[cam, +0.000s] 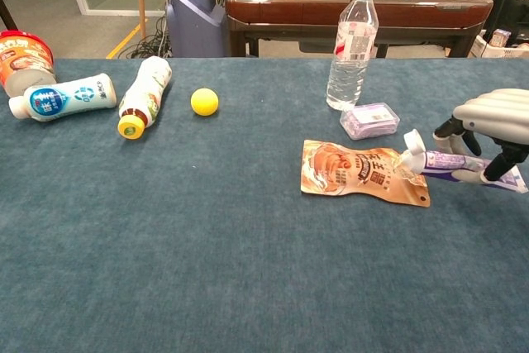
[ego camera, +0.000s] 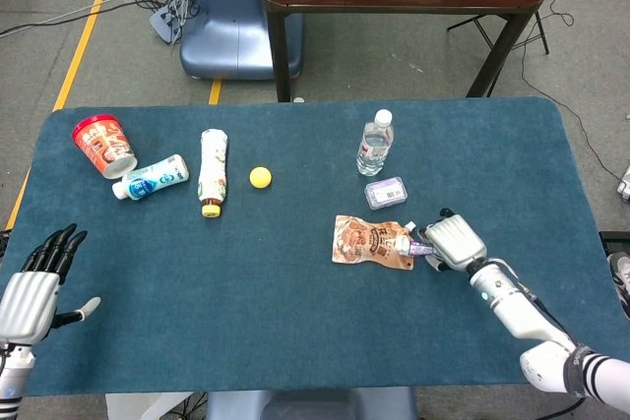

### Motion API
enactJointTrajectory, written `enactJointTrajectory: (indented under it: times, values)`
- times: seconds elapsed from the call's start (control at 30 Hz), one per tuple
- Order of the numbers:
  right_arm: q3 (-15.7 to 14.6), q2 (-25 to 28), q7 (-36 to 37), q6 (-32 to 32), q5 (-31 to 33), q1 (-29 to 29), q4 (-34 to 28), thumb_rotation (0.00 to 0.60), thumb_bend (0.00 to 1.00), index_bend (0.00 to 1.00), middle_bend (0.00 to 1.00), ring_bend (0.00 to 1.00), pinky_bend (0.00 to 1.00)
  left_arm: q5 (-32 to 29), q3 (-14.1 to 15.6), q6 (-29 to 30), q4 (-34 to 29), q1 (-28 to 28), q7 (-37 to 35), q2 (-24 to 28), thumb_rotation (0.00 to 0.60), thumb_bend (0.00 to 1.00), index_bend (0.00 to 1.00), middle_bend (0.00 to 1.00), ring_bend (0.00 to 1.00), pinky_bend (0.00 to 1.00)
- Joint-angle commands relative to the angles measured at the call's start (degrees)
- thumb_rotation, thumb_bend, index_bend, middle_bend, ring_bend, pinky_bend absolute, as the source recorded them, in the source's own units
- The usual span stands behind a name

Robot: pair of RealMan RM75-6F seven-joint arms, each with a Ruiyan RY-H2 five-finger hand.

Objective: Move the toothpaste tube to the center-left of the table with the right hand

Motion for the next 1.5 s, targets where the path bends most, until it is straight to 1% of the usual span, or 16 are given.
enactJointTrajectory:
  times: [0.03,0.1,0.2,0.27,0.33,0.4,0.43,0.47,0.53,0.57,0.63,0.73,0.87,1.07,1.27,1.5]
  values:
    - [0.9,5.4,1.3,-3.9,0.1,2.7,-6.1,0.6,0.67,0.83,0.72,0.54,0.23,1.6,-0.3,-2.2,-0.3,-2.2,-0.9,1.2,0.6,0.14,0.0,0.0,0.03,0.14]
    - [1.3,8.3,1.3,-6.3,0.3,4.4,-9.8,0.6,0.67,0.83,0.72,0.54,0.23,2.8,-0.7,-3.4,0.2,-3.9,-1.8,1.8,0.6,0.14,0.0,0.01,0.07,0.19]
    - [2.1,12.3,1.6,-10.6,1.4,7.3,-15.1,0.6,0.68,0.83,0.72,0.54,0.23,4.7,-1.1,-5.2,1.2,-6.4,-2.6,2.4,0.6,0.14,0.0,0.06,0.13,0.32]
    - [3.0,15.0,1.4,-13.9,2.5,9.6,-18.4,0.6,0.69,0.83,0.72,0.55,0.24,5.8,-1.2,-7.0,1.6,-8.4,-3.9,2.9,0.6,0.14,0.0,0.08,0.16,0.38]
    - [3.8,16.6,1.1,-16.4,3.6,11.7,-20.5,0.6,0.69,0.84,0.73,0.56,0.26,7.1,-1.2,-8.6,2.1,-10.2,-5.2,3.1,0.6,0.14,0.0,0.14,0.22,0.45]
    - [4.6,17.8,-0.3,-18.4,4.7,14.0,-22.0,0.6,0.7,0.85,0.74,0.57,0.27,8.6,-1.1,-10.4,2.7,-12.4,-6.4,3.3,0.6,0.15,0.0,0.22,0.32,0.54]
    - [5.0,18.1,-1.0,-19.1,5.3,15.0,-22.6,0.6,0.7,0.85,0.75,0.58,0.28,9.3,-1.0,-11.1,3.0,-13.2,-7.0,3.5,0.6,0.19,0.0,0.28,0.39,0.6]
    - [5.4,18.2,-1.9,-19.9,6.3,16.2,-23.3,0.6,0.7,0.85,0.75,0.59,0.29,10.4,-0.8,-12.1,3.3,-14.5,-7.8,3.5,0.6,0.23,0.0,0.31,0.42,0.63]
    - [5.8,18.1,-3.2,-20.9,8.0,18.0,-24.0,0.6,0.7,0.86,0.76,0.6,0.31,12.0,-0.5,-13.8,3.8,-16.5,-8.8,3.7,0.6,0.38,0.01,0.43,0.54,0.74]
    - [5.9,17.9,-4.0,-21.4,9.2,19.1,-24.2,0.6,0.7,0.86,0.76,0.6,0.32,12.8,-0.3,-14.9,3.9,-17.8,-9.4,3.8,0.6,0.42,0.02,0.49,0.59,0.78]
    - [6.1,17.2,-5.5,-22.1,10.7,20.9,-24.2,0.6,0.71,0.87,0.77,0.62,0.33,13.9,0.0,-16.4,3.8,-19.5,-10.1,3.8,0.6,0.45,0.03,0.58,0.67,0.83]
    - [5.8,15.7,-7.4,-22.8,13.6,23.6,-23.8,0.6,0.72,0.88,0.78,0.64,0.34,15.4,0.6,-18.7,3.4,-22.1,-10.5,3.8,0.6,0.45,0.03,0.66,0.76,0.87]
    - [4.9,13.1,-9.4,-23.2,17.8,27.1,-22.4,0.6,0.73,0.89,0.79,0.66,0.36,16.4,0.9,-21.2,2.6,-25.0,-9.7,3.2,0.6,0.45,0.03,0.7,0.81,0.91]
    - [3.3,9.3,-11.4,-23.3,23.3,31.8,-19.5,0.6,0.74,0.9,0.8,0.68,0.38,16.6,1.2,-24.9,0.4,-28.4,-7.2,2.7,0.6,0.49,0.03,0.76,0.88,0.95]
    - [1.7,6.2,-12.8,-22.8,27.9,36.2,-17.1,0.6,0.74,0.9,0.8,0.68,0.38,15.9,1.2,-28.3,-1.7,-31.4,-4.9,1.9,0.6,0.49,0.03,0.77,0.89,0.96]
    - [-0.2,3.2,-14.5,-21.3,31.9,40.4,-15.8,0.6,0.74,0.91,0.81,0.69,0.38,14.4,0.9,-31.6,-2.8,-34.4,-2.8,0.1,0.6,0.49,0.03,0.78,0.89,0.96]
